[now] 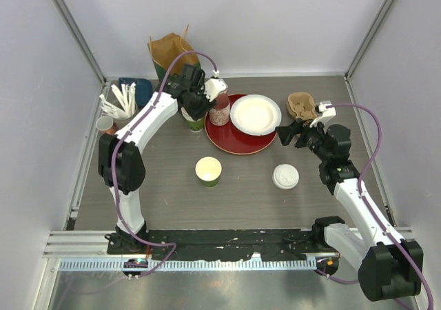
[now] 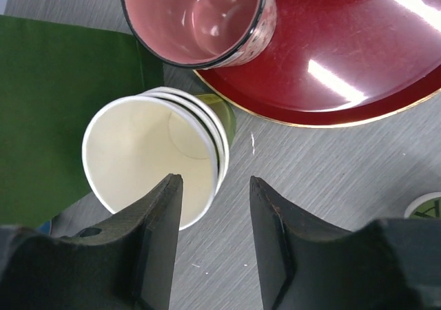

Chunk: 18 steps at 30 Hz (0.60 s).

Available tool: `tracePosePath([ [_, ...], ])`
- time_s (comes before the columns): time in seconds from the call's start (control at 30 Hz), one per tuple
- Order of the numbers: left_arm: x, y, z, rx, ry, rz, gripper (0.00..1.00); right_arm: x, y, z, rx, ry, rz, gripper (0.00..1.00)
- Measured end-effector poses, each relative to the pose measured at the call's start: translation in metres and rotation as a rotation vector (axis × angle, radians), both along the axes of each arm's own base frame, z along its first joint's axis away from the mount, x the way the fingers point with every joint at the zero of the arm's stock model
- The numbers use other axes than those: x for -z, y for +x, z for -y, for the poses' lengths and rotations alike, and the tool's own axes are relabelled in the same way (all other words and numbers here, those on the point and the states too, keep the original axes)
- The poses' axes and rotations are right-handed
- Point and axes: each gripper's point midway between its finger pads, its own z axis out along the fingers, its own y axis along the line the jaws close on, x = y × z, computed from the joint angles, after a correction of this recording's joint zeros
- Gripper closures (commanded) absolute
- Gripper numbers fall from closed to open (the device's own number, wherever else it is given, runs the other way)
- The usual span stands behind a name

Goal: Pack the takeout coffee

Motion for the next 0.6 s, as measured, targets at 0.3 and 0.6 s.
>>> tracePosePath([
  [0.3,0.003,0.015,-0.005,-0.025,0.006,0.003,0.71,0.003,0.001,0.001,0.004,-0.003,-0.008,0.16],
  [0.6,0.01,0.007,-0.005,-0.012,0.013,-0.046,0.8,0.003,0.003,0.003,0.021,-0.008,-0.008,0.16],
])
